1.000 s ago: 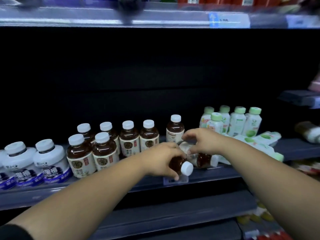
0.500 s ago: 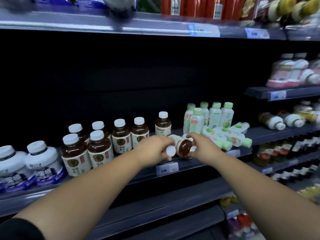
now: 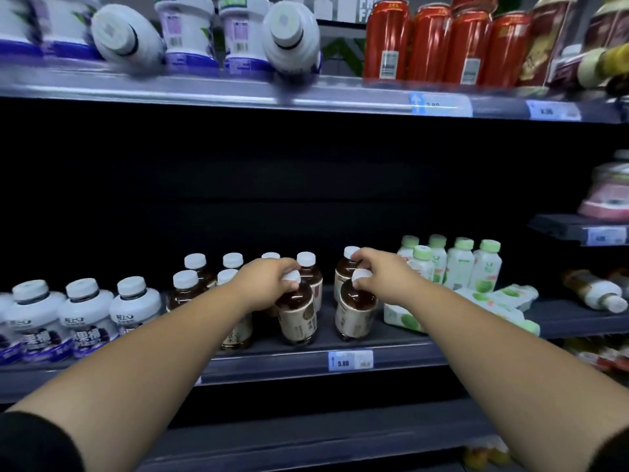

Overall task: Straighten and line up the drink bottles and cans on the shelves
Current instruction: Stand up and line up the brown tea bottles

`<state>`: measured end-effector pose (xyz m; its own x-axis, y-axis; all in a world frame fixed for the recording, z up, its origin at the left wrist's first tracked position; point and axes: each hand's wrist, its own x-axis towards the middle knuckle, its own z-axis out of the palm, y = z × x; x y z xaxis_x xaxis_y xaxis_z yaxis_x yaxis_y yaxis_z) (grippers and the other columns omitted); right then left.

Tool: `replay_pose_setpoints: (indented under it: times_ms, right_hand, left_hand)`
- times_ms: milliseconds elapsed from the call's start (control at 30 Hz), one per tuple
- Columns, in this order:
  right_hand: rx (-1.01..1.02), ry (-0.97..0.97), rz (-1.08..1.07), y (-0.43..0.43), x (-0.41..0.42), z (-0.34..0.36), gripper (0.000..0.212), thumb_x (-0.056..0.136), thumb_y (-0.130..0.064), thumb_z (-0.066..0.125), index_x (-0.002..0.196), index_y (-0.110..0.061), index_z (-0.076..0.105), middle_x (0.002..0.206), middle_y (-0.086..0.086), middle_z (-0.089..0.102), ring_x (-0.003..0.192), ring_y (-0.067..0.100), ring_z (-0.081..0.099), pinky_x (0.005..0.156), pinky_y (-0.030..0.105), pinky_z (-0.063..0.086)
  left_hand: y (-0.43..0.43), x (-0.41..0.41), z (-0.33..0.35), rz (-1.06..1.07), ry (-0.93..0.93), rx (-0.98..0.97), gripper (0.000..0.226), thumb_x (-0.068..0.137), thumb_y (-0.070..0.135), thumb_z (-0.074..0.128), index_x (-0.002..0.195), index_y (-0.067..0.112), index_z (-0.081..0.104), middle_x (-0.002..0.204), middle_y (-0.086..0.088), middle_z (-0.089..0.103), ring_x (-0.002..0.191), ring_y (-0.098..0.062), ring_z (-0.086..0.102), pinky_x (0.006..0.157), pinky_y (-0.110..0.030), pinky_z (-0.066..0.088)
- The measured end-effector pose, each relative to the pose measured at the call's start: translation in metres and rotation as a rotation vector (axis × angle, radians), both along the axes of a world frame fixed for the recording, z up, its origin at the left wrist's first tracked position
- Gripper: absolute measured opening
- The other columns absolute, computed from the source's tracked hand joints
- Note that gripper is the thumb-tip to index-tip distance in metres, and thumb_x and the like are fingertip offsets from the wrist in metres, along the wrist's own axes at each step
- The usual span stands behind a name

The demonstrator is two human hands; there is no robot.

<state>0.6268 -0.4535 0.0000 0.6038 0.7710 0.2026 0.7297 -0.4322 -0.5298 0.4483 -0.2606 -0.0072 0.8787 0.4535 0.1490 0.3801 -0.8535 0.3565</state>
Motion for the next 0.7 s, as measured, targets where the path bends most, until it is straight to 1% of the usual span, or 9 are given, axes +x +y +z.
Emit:
replay_pose_setpoints:
  times_ms: [67,100,167,233,333,400,500,600,700]
  right_hand:
    - [-0.068,-0.025,0.002,0.011,0.007,-0.001,0.044,0.088,-0.022,0.072,0.131,-0.028,0.06,0.13,-0.002,0.06,0.112,0.017,0.059,0.083,0.024,0.043]
    - [-0.089,-0.024,0.004,0.015,0.009,-0.002,0.044,0.089,-0.02,0.071,0.131,-0.028,0.06,0.132,-0.001,0.058,0.114,0.019,0.058,0.083,0.025,0.044]
    - [-0.119,-0.033,0.007,0.022,0.014,-0.005,0.046,0.089,-0.016,0.07,0.132,-0.029,0.06,0.133,0.0,0.057,0.114,0.02,0.058,0.084,0.026,0.047]
    - [-0.156,-0.074,0.021,0.027,0.02,-0.006,0.045,0.088,-0.017,0.07,0.129,-0.032,0.06,0.13,0.001,0.058,0.11,0.021,0.06,0.086,0.028,0.049]
    - [-0.209,-0.101,0.059,0.03,0.026,-0.002,0.044,0.085,-0.03,0.075,0.125,-0.037,0.06,0.124,-0.002,0.06,0.105,0.019,0.06,0.088,0.033,0.052]
    - [-0.218,-0.103,0.084,0.032,0.027,-0.001,0.042,0.083,-0.036,0.076,0.122,-0.04,0.06,0.121,-0.004,0.06,0.104,0.019,0.059,0.088,0.035,0.053]
    - [-0.209,-0.098,0.123,0.039,0.022,-0.001,0.041,0.083,-0.038,0.075,0.121,-0.041,0.059,0.118,-0.006,0.059,0.104,0.018,0.059,0.089,0.036,0.053]
    - [-0.199,-0.083,0.155,0.051,0.011,-0.002,0.041,0.083,-0.039,0.075,0.12,-0.041,0.059,0.112,-0.008,0.059,0.102,0.016,0.058,0.086,0.033,0.051]
    - [-0.173,-0.053,0.175,0.062,-0.001,-0.003,0.037,0.081,-0.04,0.076,0.114,-0.044,0.059,0.112,-0.011,0.061,0.1,0.014,0.059,0.083,0.032,0.05]
  left_hand:
    - [0.002,0.001,0.001,0.018,0.005,-0.04,0.033,0.098,0.035,0.055,0.131,0.037,0.053,0.116,0.007,0.062,0.106,-0.016,0.059,0.087,-0.032,0.049]
    - [0.002,0.003,0.001,0.016,0.004,-0.07,0.032,0.1,0.033,0.053,0.132,0.036,0.054,0.118,0.006,0.061,0.106,-0.016,0.059,0.088,-0.032,0.049]
    - [0.001,0.007,0.003,0.001,0.003,-0.108,0.027,0.1,0.032,0.052,0.126,0.037,0.058,0.119,0.005,0.062,0.106,-0.016,0.061,0.092,-0.035,0.052]
    - [0.001,0.012,0.004,0.001,0.009,-0.112,0.026,0.095,0.029,0.06,0.119,0.038,0.062,0.118,0.006,0.061,0.104,-0.015,0.062,0.091,-0.038,0.055]
    - [0.003,0.017,0.004,0.024,0.003,-0.083,0.033,0.087,0.025,0.072,0.118,0.037,0.065,0.121,0.006,0.058,0.11,-0.015,0.059,0.093,-0.039,0.053]
    - [0.007,0.018,0.006,0.029,0.024,-0.065,0.037,0.087,0.024,0.073,0.121,0.037,0.064,0.126,0.007,0.059,0.115,-0.015,0.057,0.096,-0.039,0.052]
    - [0.011,0.015,0.013,0.014,0.093,-0.013,0.04,0.086,0.023,0.073,0.123,0.035,0.064,0.129,0.008,0.06,0.122,-0.014,0.055,0.1,-0.038,0.049]
    - [0.013,0.008,0.02,0.003,0.121,0.031,0.04,0.087,0.022,0.073,0.124,0.034,0.064,0.129,0.008,0.061,0.122,-0.013,0.054,0.101,-0.036,0.048]
    - [0.017,0.003,0.024,-0.027,0.126,0.027,0.04,0.087,0.022,0.074,0.123,0.033,0.065,0.128,0.008,0.061,0.119,-0.013,0.056,0.098,-0.032,0.047]
